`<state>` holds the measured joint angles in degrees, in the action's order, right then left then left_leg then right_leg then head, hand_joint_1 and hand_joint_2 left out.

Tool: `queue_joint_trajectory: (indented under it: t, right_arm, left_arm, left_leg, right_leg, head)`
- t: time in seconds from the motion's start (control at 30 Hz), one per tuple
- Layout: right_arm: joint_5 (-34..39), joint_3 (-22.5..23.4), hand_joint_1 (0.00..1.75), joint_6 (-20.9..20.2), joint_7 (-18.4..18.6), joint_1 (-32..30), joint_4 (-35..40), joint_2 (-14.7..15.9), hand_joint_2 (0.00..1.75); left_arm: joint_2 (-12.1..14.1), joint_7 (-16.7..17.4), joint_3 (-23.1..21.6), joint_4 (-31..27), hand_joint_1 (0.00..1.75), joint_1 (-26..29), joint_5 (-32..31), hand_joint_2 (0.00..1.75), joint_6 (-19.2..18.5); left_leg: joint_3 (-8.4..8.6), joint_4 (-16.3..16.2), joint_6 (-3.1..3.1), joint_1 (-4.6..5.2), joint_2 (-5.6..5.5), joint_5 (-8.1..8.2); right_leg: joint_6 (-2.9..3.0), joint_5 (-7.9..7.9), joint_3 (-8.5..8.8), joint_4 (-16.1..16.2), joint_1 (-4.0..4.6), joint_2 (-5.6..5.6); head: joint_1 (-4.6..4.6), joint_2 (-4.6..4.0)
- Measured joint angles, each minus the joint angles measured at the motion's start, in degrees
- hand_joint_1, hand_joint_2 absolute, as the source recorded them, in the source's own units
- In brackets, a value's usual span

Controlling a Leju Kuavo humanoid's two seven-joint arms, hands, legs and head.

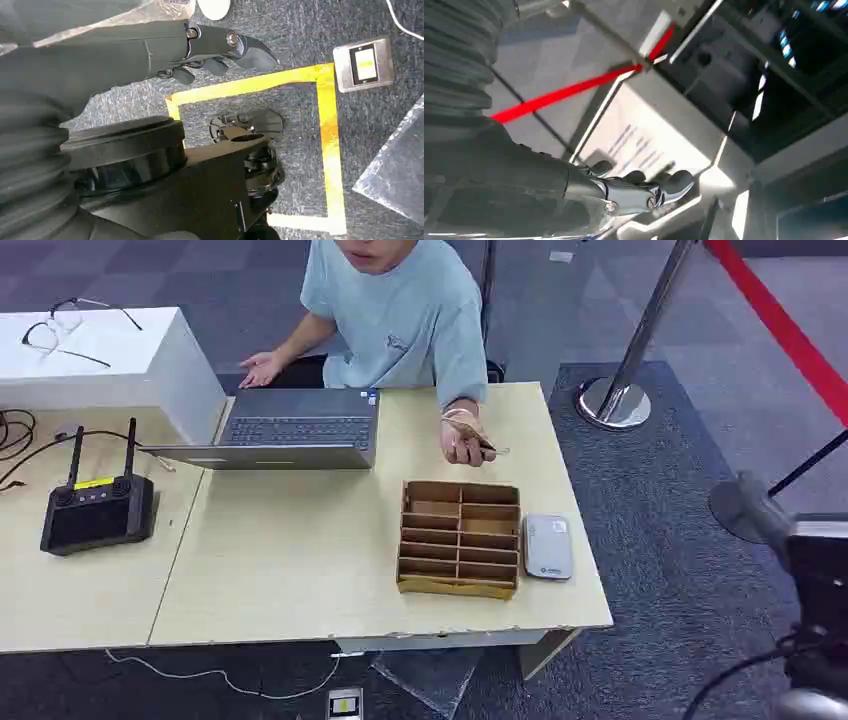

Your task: Pass the card to the sensor for recognition and then transmit it.

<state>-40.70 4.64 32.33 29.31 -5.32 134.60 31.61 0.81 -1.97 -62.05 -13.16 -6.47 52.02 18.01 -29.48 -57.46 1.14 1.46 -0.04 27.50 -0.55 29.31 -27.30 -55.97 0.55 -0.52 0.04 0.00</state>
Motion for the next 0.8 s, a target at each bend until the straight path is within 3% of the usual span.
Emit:
queue_joint_trajectory:
  t: [0.43,0.8]
  right_arm:
    - [2.27,-16.8,0.0,-3.45,-1.14,6.81,-5.6,0.15,1.75]
    - [3.21,-25.91,0.0,-3.67,-3.72,9.85,-14.06,-1.64,1.75]
  left_arm:
    - [0.0,0.57,-0.04,0.02,0.0,-0.1,-1.11,1.75,-0.79]
    - [0.09,0.57,-0.55,0.11,0.0,-0.28,-2.12,1.75,-0.96]
  left_leg:
    - [-0.07,0.0,0.0,-0.02,0.01,0.0]
    - [-0.1,0.01,-0.01,-0.03,-0.02,0.0]
  right_leg:
    - [0.02,0.02,-0.07,0.0,0.02,0.0]
    - [0.04,0.04,-0.09,0.0,0.04,-0.02]
  head:
    - [-0.02,0.0]
    - [-0.04,0.0]
